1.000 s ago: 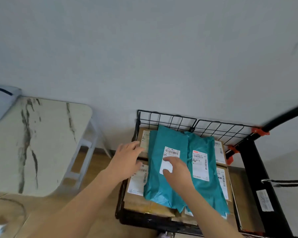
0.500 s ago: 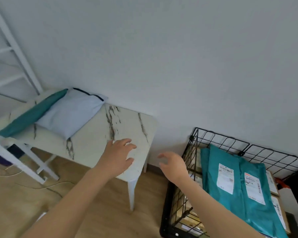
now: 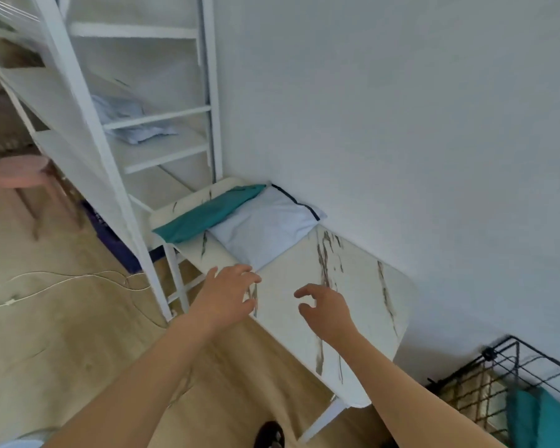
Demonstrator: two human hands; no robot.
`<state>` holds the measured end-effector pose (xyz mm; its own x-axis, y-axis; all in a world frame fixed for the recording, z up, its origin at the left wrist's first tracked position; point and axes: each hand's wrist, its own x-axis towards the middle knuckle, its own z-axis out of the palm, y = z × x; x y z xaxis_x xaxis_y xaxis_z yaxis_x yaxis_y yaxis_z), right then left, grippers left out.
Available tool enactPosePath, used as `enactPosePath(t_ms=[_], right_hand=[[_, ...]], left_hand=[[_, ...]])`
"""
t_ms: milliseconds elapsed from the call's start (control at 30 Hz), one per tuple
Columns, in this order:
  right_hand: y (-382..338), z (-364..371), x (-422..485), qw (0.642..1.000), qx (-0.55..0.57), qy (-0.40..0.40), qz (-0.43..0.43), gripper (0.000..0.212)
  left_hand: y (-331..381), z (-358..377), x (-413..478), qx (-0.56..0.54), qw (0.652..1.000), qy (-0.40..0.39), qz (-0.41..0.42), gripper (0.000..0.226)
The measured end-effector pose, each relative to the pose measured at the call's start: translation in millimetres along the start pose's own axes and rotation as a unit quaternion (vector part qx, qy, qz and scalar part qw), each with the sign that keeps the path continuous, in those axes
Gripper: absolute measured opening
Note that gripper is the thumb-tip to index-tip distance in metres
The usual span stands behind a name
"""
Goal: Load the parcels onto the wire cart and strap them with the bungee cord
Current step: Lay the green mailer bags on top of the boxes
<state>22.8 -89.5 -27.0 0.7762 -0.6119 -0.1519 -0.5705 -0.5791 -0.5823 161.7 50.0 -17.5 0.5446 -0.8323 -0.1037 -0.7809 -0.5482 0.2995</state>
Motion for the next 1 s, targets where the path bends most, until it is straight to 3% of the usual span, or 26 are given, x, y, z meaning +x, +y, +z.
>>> enactPosePath(t_ms=[233,500,767,1000], right_hand=[[-45.7,34.4,108.0,0.999,0.025,-0.035,-0.02,0.027],[-81.7,54.8,235.4,0.996,0.037,-0.074,-0.026,0.028],[-102.0,84.4,296.7,0.995,0.036,-0.096,0.005,0.029],[-97.8,83.2,317.5,0.991,0.048,-0.06,0.11,0.038]], left_hand=[[-83.3,-26.5,64.8,0.016,0.997,0.041,-0.055,0.046],[-154.7,-55.0,168.1,0.017,0.996,0.03,-0.078,0.046],[-202.1,-43.4,224.6,-0.02,0.996,-0.023,-0.088,0.063],[-214.7,-17.1,268.9,-0.008,0.991,-0.11,-0.08,0.071]])
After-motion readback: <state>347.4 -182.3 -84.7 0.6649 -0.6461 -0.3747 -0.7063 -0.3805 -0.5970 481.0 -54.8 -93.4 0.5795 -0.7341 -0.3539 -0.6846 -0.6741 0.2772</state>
